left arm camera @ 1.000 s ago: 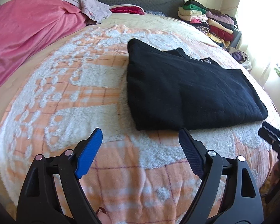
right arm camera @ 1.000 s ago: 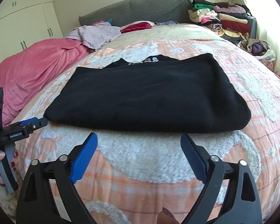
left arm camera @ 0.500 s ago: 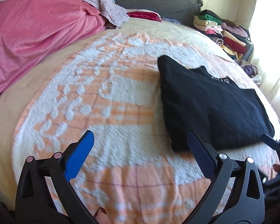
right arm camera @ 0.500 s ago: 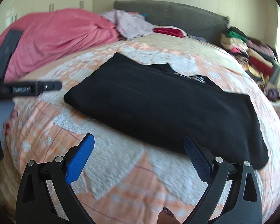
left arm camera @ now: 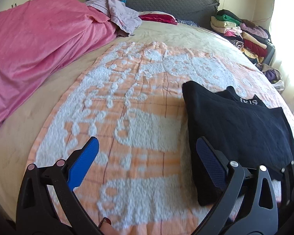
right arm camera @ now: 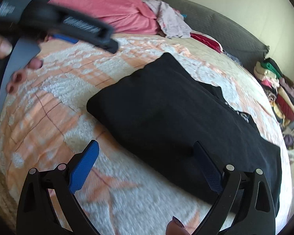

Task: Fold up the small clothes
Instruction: 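Move both grippers to the side edge of the folded black sweatshirt, then close both grippers on the side edge of the sweatshirt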

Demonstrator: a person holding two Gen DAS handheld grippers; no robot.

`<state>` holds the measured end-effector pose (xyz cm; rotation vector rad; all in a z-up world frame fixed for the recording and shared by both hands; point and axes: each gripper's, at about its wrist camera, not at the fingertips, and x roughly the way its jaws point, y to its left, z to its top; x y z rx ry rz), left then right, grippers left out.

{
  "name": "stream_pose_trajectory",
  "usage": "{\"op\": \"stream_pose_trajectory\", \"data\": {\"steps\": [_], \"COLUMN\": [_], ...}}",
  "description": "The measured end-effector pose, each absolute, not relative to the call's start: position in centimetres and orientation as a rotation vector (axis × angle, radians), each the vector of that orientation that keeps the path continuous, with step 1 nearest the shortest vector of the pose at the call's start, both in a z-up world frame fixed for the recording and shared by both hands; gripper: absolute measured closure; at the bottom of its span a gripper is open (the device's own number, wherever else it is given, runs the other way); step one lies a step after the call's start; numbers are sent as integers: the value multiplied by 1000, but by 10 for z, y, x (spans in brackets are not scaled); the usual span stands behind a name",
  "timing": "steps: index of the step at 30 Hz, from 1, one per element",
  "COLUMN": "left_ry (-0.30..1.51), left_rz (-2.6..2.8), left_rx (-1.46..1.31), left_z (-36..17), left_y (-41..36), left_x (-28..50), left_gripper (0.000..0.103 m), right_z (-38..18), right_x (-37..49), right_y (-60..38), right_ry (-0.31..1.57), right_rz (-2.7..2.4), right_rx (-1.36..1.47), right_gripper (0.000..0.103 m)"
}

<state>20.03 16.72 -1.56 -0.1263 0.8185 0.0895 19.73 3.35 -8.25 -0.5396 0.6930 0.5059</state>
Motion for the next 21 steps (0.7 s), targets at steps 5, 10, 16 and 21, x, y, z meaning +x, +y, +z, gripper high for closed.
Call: {"op": "stream_pose_trajectory", "data": {"steps": [5,10,16,21], "left_ry": [834,850,865,877], "left_rz": [92,97,95,80], "left_rx": [-127,-123,-136,-130], "left_z": [-17,-21,-24,-27], "left_y": [169,171,169,159], "left_x": [218,232,244,255], "left_gripper": [10,10,10,10], "right_z": [-89,-91,-92,-84], "right_x": [205,219,225,220], "right_y": [43,49,49,39], "right_ry": [684,680,655,619], "right_rz": [482,464,448,456], "right_rx": [-554,-559,-556,-503], "right_gripper": [6,6,7,30]}}
